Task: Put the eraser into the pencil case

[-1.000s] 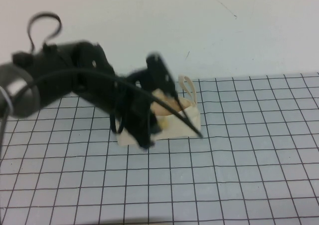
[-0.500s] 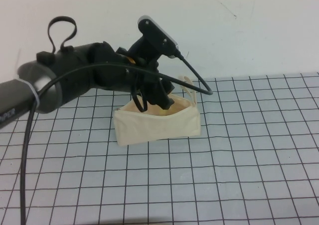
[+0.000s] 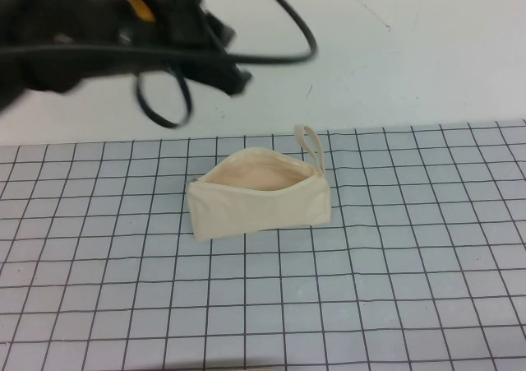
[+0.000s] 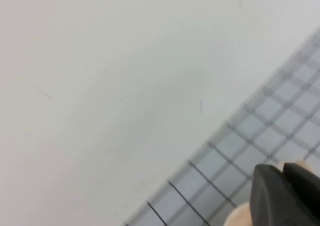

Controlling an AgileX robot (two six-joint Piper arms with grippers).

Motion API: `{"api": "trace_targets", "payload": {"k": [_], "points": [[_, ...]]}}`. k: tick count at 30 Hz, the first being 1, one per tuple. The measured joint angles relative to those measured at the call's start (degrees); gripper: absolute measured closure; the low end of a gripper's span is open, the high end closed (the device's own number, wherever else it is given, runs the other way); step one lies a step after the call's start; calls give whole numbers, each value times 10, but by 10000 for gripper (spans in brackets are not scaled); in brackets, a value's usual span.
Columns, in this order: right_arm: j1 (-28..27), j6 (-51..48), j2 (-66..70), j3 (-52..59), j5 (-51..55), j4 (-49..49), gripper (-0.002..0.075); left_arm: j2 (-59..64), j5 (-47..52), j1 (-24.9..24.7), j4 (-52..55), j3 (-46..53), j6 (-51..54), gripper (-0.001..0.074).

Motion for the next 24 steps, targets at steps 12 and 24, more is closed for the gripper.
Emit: {"api": "trace_targets", "payload": {"k": [12, 24], "points": [[0, 0, 0, 0, 0, 0, 727, -265, -58, 0, 5, 168, -47, 735], [0, 0, 0, 0, 0, 0, 727, -425, -133, 0, -179, 480, -62, 735]]}}
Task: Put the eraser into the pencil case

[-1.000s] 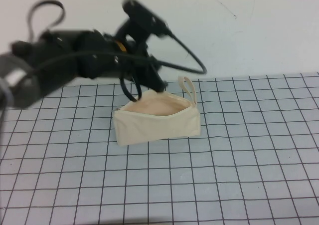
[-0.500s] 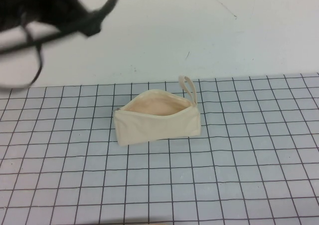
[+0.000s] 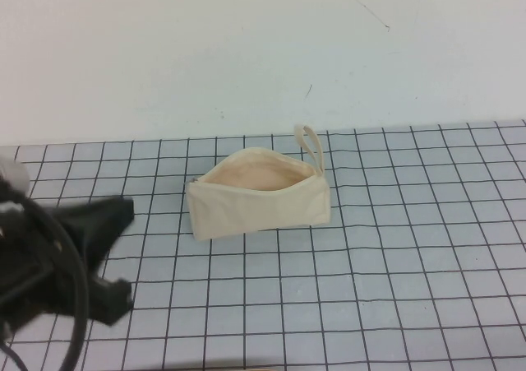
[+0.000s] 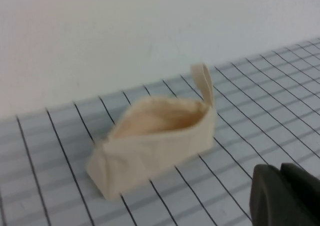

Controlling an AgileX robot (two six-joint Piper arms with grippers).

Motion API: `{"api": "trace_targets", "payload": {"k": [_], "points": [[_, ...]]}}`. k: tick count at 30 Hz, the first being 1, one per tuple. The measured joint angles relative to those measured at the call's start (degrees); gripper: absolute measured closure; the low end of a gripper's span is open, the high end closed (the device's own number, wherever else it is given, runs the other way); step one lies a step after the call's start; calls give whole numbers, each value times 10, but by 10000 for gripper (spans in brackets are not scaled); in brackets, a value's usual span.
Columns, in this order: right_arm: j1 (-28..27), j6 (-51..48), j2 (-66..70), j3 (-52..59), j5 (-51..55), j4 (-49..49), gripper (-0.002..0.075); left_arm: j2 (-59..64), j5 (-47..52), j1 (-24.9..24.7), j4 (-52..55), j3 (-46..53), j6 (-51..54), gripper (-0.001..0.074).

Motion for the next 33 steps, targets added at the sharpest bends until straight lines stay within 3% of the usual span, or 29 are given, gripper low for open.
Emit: {"api": "trace_targets", "payload": {"k": [5, 14, 23, 29, 33], "points": [[0, 0, 0, 0, 0, 0, 727, -2, 0, 0, -75, 64, -1, 735], [0, 0, 0, 0, 1, 0, 727, -58, -10, 7, -53, 161, 30, 735], [0, 0, 0, 0, 1, 1, 727, -338, -96, 178, -47, 323, 44, 735], [0, 0, 0, 0, 1, 1, 727, -452, -32, 264, -47, 375, 47, 735], [0, 0, 0, 0, 1, 1, 727, -455, 41, 278, -41, 376, 51, 735]]}}
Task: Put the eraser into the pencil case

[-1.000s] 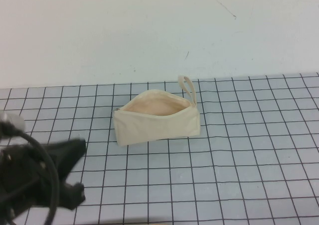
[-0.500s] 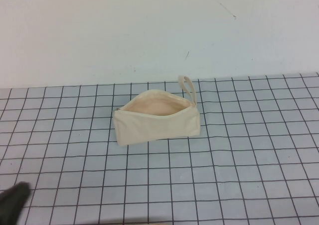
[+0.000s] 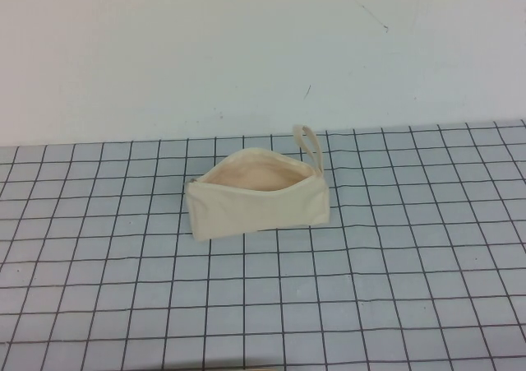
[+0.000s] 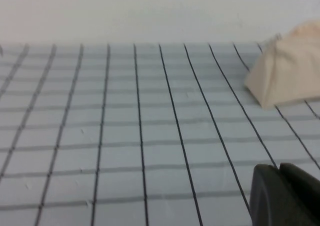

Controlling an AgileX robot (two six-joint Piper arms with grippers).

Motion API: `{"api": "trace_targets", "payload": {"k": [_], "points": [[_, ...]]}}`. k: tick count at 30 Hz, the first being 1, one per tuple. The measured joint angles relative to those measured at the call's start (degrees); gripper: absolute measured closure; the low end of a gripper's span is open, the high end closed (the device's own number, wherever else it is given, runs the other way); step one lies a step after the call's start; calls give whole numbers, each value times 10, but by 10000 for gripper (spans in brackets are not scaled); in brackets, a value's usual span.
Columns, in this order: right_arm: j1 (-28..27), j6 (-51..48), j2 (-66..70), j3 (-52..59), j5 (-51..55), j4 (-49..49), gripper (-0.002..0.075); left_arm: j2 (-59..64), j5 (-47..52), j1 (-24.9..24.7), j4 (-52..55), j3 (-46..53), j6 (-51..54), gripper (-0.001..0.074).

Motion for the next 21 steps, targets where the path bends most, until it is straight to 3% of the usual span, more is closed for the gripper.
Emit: {"api": "trace_targets", "payload": {"k": [3, 10, 14, 15, 21], "points": [[0, 0, 0, 0, 0, 0, 727, 0, 46, 1, 2, 0, 0, 736], [0, 0, 0, 0, 0, 0, 727, 0, 52, 1, 15, 0, -8, 736], [0, 0, 0, 0, 0, 0, 727, 0, 47, -4, 124, -1, -127, 736], [0, 0, 0, 0, 0, 0, 727, 0, 47, -16, 194, -2, -200, 736], [0, 0, 0, 0, 0, 0, 727, 0, 47, -40, 280, -2, -267, 735]]}}
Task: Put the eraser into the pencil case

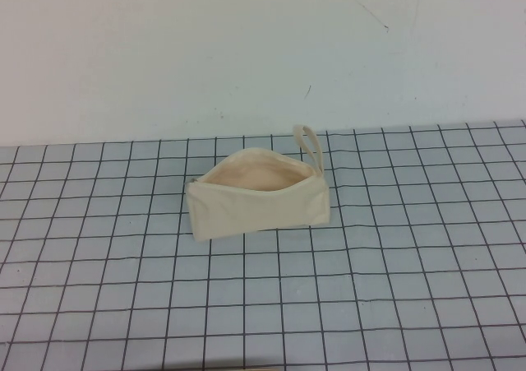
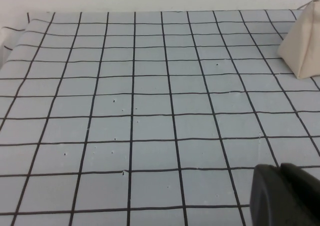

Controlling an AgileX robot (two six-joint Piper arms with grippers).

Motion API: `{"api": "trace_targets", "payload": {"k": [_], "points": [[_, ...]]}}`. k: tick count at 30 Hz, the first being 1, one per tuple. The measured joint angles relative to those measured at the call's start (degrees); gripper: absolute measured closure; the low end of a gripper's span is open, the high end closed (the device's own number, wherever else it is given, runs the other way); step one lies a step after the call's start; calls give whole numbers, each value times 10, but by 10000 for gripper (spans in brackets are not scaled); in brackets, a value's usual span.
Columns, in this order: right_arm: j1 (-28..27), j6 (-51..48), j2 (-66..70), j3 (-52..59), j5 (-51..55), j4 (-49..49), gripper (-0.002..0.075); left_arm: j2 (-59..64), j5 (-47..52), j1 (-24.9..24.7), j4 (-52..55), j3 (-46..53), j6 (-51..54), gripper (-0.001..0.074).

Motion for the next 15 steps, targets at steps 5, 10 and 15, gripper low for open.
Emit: {"api": "trace_targets", "payload": {"k": [5, 10, 15], "points": [[0, 0, 0, 0, 0, 0, 727, 0, 0, -2, 10, 0, -10, 736], [0, 0, 0, 0, 0, 0, 727, 0, 0, -3, 18, 0, -10, 736], [0, 0, 0, 0, 0, 0, 727, 0, 0, -3, 15, 0, -10, 736]]}}
